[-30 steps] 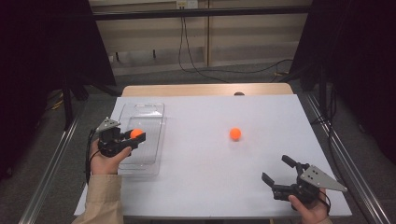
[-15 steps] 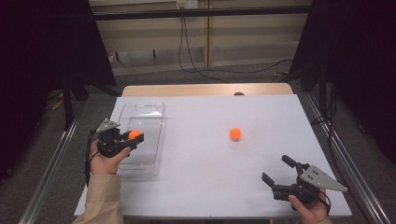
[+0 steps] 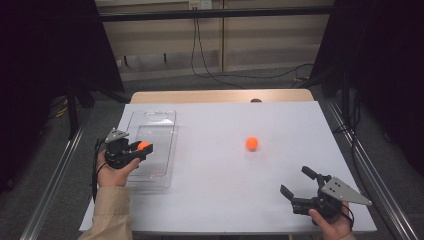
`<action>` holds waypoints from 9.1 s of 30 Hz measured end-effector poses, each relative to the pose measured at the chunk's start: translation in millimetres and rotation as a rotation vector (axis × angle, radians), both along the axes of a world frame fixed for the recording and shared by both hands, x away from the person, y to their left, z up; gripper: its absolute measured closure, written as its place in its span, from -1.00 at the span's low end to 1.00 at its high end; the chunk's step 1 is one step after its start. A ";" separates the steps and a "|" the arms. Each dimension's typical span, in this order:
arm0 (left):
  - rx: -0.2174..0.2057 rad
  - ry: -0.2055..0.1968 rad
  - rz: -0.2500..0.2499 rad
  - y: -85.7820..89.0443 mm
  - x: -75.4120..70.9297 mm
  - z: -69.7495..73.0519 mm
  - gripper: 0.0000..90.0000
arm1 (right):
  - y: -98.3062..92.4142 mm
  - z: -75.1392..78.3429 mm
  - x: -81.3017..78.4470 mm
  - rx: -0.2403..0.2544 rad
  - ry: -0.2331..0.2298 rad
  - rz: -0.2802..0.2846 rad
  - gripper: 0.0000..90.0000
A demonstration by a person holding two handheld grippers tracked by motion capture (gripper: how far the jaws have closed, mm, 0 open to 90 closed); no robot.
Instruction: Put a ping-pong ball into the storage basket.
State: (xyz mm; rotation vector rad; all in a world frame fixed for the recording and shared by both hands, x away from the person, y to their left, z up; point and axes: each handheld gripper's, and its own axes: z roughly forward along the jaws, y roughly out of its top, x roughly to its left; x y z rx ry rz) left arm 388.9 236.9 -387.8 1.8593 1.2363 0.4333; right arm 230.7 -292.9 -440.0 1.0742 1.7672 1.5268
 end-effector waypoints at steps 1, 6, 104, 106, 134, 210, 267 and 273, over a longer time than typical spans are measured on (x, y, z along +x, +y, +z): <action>0.005 0.000 0.001 0.2 0.3 -0.2 0.09 | 0.0 0.0 0.0 -0.001 -0.001 0.000 -0.93; 0.003 -0.004 0.011 -0.2 0.4 0.2 -0.03 | -0.1 -0.1 -0.2 -0.001 0.001 -0.001 -0.93; -0.040 -0.047 -0.232 -98.8 -12.5 8.6 -0.83 | -1.3 -0.2 -1.4 -0.004 -0.001 -0.005 -0.93; -0.042 -0.046 -0.238 -100.7 -12.4 8.6 -0.84 | -1.7 -0.2 -1.3 -0.006 -0.002 -0.006 -0.93; -0.037 -0.051 -0.290 -124.8 -14.3 3.6 -0.86 | -2.2 -0.2 -1.7 -0.005 -0.002 -0.006 -0.93; -0.004 -0.047 -0.361 -163.6 -14.1 -11.9 -0.86 | -4.5 0.0 -0.1 0.000 -0.006 -0.017 -0.94; 0.008 -0.063 -0.386 -194.9 -1.9 -20.3 -0.86 | -4.1 -0.2 1.5 -0.002 -0.007 -0.009 -0.94; 0.014 -0.062 -0.393 -199.1 -0.1 -22.6 -0.86 | -3.6 -0.2 1.7 0.001 -0.008 -0.010 -0.94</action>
